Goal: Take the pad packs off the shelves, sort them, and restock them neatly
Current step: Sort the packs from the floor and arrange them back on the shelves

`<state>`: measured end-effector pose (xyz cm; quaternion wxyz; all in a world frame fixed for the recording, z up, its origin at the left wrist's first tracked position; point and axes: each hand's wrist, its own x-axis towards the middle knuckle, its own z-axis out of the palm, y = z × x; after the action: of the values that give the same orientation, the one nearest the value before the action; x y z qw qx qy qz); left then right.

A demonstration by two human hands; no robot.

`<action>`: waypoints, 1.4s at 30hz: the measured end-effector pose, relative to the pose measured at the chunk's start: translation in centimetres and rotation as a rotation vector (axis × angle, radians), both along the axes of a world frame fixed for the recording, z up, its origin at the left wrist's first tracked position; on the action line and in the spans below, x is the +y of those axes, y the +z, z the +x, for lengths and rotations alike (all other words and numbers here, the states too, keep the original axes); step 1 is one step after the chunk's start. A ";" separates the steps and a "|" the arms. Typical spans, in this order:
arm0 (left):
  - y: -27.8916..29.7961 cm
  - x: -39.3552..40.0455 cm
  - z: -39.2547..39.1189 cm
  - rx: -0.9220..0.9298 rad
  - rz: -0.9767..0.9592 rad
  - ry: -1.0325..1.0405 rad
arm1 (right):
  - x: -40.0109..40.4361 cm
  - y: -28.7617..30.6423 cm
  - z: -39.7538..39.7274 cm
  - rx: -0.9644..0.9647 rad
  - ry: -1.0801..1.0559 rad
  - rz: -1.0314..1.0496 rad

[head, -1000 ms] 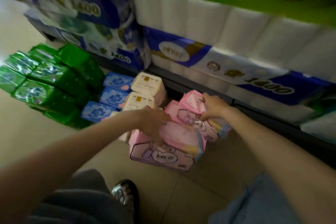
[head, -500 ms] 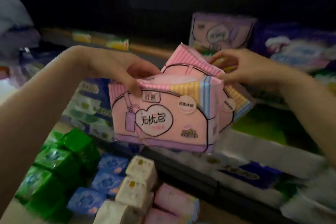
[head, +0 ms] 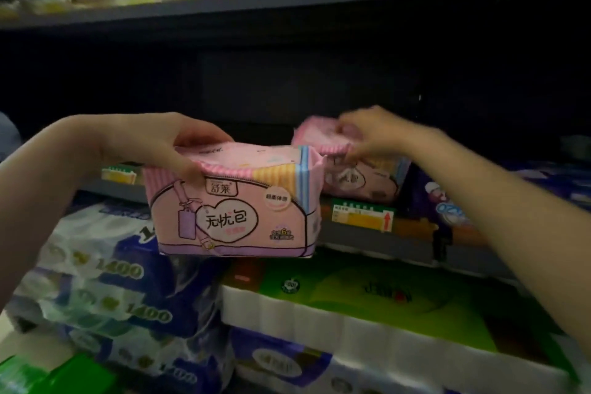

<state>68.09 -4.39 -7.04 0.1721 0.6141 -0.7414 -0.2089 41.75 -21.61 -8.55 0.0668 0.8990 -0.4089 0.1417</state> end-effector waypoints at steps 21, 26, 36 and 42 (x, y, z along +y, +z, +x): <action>0.5 -14.8 -10.0 -0.212 -0.785 -0.026 | 1.8 -0.6 -3.3 -0.302 -0.236 -0.330; -4.3 -15.9 -10.1 -0.323 -1.171 0.170 | -0.9 0.2 -2.3 -0.089 -0.296 -0.397; -9.5 -16.4 -8.5 -0.424 -1.033 0.061 | -4.5 -1.0 -0.9 0.077 -0.302 -0.484; -8.5 -17.8 -9.4 -0.406 -0.871 0.041 | -10.0 -0.7 1.0 0.121 -0.409 -0.413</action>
<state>58.68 -22.20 -15.49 0.2690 0.5279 -0.7663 0.2485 42.71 -31.64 -9.27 0.2995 0.7721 -0.5396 0.1516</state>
